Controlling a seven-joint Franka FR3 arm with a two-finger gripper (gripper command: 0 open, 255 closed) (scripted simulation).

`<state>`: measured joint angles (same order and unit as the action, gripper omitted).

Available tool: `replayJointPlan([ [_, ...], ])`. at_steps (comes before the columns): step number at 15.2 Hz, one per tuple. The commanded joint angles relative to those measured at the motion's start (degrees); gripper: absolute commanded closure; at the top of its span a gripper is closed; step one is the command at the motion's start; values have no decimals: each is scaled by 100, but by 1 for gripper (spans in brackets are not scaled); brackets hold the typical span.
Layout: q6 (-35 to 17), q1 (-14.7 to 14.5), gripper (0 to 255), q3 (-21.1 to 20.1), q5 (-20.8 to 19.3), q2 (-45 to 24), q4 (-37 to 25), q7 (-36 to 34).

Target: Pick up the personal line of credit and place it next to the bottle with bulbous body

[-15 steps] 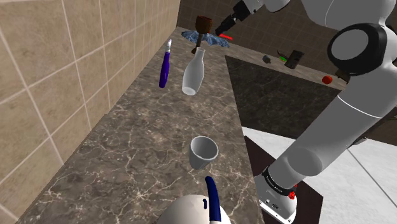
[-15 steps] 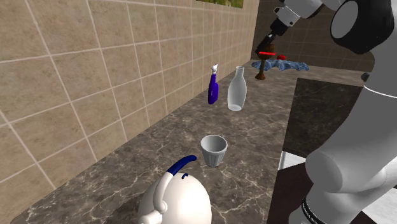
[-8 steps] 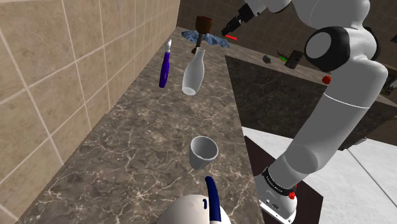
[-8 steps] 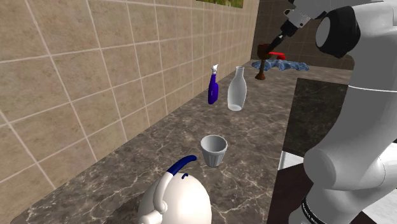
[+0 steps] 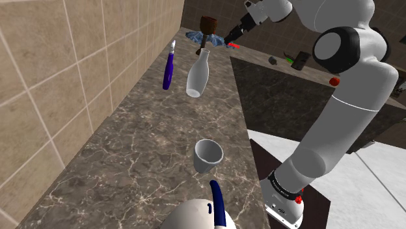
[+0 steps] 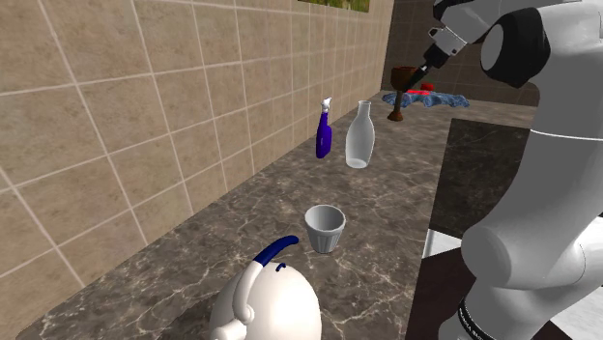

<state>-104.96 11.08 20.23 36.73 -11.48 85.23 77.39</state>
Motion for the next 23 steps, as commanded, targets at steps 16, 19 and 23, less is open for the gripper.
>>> replayJointPlan([
  [16,-1059,-83,255,-74,261,-27,1199,669],
  [19,-1224,-87,255,-91,335,-71,1357,796],
  [23,-1436,-87,255,-116,447,-146,1548,971],
])
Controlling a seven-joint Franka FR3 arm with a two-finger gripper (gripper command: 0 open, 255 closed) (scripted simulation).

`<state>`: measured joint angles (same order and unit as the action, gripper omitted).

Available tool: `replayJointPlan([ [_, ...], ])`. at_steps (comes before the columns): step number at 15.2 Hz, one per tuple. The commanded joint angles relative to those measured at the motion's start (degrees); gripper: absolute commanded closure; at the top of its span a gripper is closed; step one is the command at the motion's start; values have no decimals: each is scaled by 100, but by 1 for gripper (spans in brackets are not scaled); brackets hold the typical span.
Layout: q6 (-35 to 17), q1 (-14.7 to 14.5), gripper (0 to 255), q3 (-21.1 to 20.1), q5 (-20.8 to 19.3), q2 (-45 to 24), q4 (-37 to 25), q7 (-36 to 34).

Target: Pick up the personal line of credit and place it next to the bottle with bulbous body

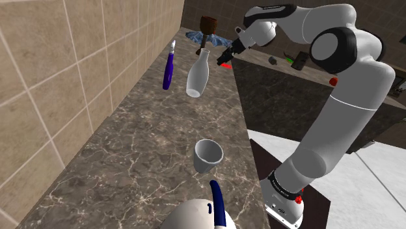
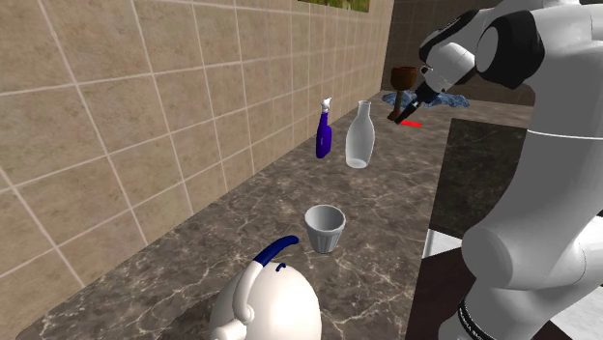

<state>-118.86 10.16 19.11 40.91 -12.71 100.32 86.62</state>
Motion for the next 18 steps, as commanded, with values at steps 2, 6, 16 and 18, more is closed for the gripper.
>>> replayJointPlan([
  [2,-148,7,255,-18,89,-66,125,138],
  [6,-346,13,255,-48,220,-167,282,322],
  [16,-799,52,255,-148,598,-486,577,808],
  [18,-882,64,255,-172,681,-561,620,908],
])
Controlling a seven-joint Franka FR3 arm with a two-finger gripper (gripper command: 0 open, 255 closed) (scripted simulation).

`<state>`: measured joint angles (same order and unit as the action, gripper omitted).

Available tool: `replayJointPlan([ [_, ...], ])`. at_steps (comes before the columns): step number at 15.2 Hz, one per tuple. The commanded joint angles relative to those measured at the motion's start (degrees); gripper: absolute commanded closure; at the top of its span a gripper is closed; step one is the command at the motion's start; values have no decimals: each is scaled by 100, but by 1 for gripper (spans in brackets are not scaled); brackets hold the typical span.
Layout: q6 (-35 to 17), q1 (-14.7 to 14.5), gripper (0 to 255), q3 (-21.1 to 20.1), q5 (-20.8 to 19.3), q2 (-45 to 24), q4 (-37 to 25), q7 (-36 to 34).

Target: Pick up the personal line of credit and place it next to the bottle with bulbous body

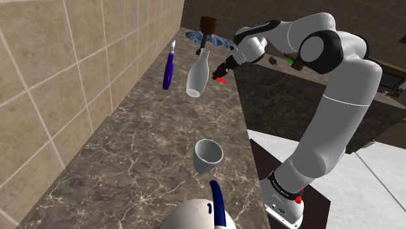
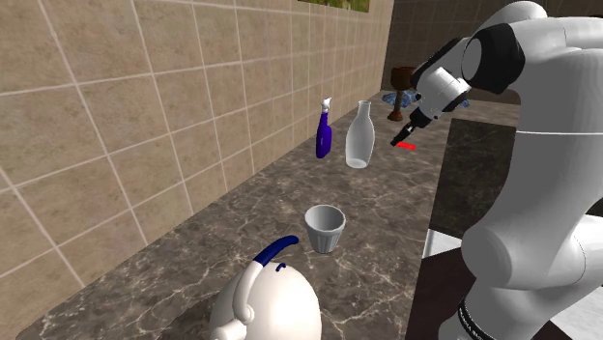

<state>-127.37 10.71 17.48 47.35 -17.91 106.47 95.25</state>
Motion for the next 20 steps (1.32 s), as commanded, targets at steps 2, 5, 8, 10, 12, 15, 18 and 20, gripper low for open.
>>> replayJointPlan([
  [2,-113,22,255,-35,122,-120,43,147],
  [5,-231,45,255,-77,253,-243,90,302],
  [8,-344,70,255,-121,388,-374,126,458],
  [10,-359,74,255,-128,405,-391,130,478],
  [12,-358,74,255,-128,405,-392,130,478],
  [15,-358,74,255,-128,405,-392,130,478],
  [18,-358,74,0,-128,405,-391,130,477],
  [20,-358,74,0,-128,405,-391,130,477],
])
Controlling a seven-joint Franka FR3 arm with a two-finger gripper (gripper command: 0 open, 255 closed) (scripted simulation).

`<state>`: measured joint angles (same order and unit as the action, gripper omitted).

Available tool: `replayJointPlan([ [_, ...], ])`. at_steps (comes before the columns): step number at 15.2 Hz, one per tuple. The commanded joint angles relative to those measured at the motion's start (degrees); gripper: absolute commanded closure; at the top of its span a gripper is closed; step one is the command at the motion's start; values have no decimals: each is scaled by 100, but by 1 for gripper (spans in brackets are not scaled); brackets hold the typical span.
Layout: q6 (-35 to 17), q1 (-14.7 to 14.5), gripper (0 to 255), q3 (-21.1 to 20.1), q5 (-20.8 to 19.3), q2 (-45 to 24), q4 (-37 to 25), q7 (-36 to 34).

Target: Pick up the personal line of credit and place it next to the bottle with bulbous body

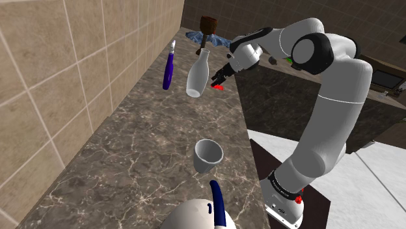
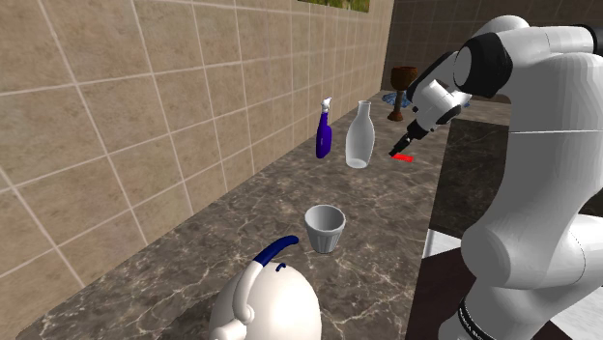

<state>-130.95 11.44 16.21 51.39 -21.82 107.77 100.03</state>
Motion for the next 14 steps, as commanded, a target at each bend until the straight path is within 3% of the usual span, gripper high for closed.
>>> replayJointPlan([
  [1,0,0,0,0,0,0,0,0],
  [6,402,81,0,206,-364,489,90,-182],
  [14,402,81,0,206,-364,489,90,-182],
])
